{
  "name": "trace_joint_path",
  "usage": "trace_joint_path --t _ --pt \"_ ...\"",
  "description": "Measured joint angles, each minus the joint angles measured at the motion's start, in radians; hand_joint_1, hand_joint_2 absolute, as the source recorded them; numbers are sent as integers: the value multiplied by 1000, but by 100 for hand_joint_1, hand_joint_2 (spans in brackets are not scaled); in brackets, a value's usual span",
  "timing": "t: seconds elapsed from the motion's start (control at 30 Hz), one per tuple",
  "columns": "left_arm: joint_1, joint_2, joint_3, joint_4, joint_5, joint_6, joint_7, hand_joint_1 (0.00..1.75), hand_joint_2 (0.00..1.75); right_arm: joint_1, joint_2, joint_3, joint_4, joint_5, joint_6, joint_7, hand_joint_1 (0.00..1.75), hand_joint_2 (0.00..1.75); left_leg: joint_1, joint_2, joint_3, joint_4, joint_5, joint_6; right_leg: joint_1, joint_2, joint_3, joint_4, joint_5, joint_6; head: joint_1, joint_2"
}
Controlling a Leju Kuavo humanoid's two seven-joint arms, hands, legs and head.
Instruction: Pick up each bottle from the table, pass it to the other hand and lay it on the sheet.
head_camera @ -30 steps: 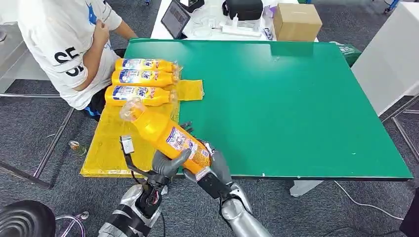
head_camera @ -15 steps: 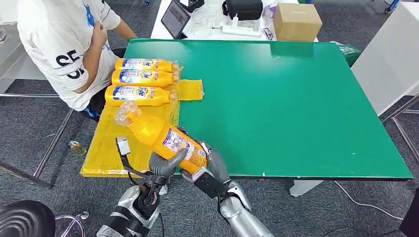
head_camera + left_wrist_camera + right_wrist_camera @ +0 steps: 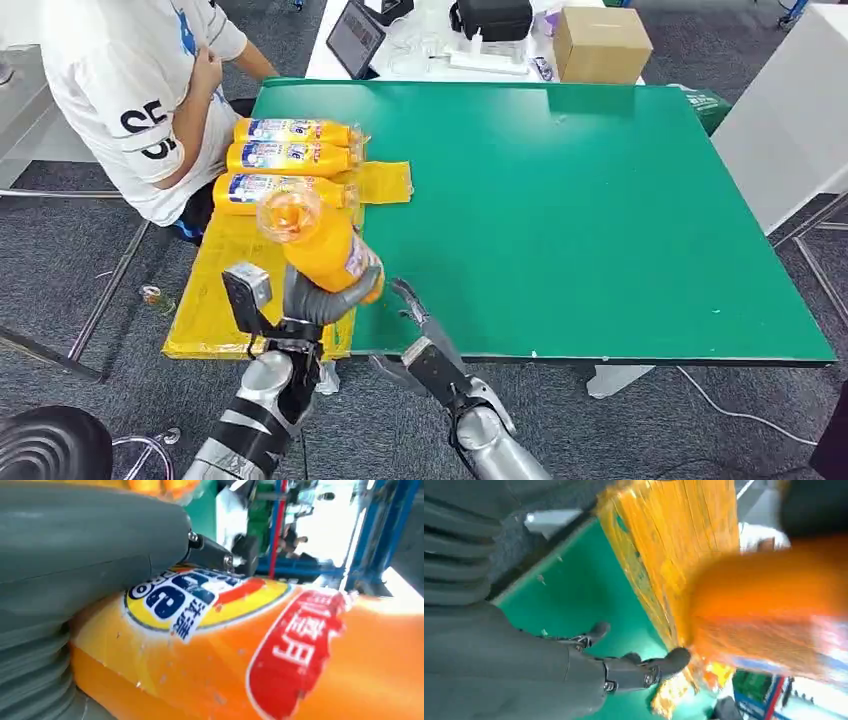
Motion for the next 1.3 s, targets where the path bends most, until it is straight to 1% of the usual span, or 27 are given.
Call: trace_joint_path --t 0.1,0.27,0.33,0.4,0.43,0.5,0.57,0.63,0.73,0.87,1.2,1.3 --pt "-6 -1 17 -4 -33 59 -10 175 175 23 -7 -15 -49 -33 13 -2 0 0 0 0 0 0 0 0 0 0 0 0 0 0 0 0" --pt "-22 4 86 -1 -125 202 -42 175 175 71 -24 -79 -174 -104 35 1 0 0 0 0 0 0 0 0 0 0 0 0 0 0 0 0" --pt "-30 10 110 7 -221 301 -60 175 175 88 -26 -115 -225 -134 34 -2 0 0 0 0 -1 0 0 0 0 0 -1 0 0 0 0 0" --pt "-50 23 123 33 -375 431 -55 175 175 105 -26 -148 -274 -166 17 -17 0 0 0 0 -1 0 0 0 0 0 0 0 0 0 0 0" --pt "-62 33 129 59 -477 497 -39 175 175 112 -24 -164 -305 -181 2 -24 0 0 0 0 -1 0 0 0 0 0 0 0 0 0 0 0" --pt "-79 51 145 112 -706 576 10 175 175 123 -20 -185 -359 -208 -31 -37 0 0 0 0 0 0 0 0 0 0 0 0 0 0 0 0" --pt "-92 63 188 168 -963 592 57 175 175 137 -15 -199 -416 -234 -62 -47 0 0 0 1 0 0 0 0 0 0 0 0 0 0 0 0" --pt "-102 73 236 230 -1129 594 101 175 175 149 -8 -208 -471 -249 -82 -53 0 0 0 1 0 0 0 0 0 0 -1 0 0 0 0 0" --pt "-108 83 272 278 -1175 599 127 175 175 161 -3 -217 -521 -259 -98 -56 0 0 0 1 -1 0 0 0 0 1 -2 0 0 0 0 0" --pt "-125 100 297 370 -1297 601 196 175 175 176 5 -223 -589 -266 -139 -59 0 0 0 0 -1 0 0 0 0 1 -1 0 0 0 0 0" --pt "-135 113 305 446 -1307 602 204 175 175 188 7 -232 -642 -269 -145 -59 0 0 0 1 -1 0 0 0 0 1 -1 0 0 0 0 0" --pt "-145 116 305 471 -1337 602 225 175 175 189 9 -233 -649 -269 -150 -59 0 0 0 0 -1 0 0 0 0 1 -1 0 0 0 0 0"
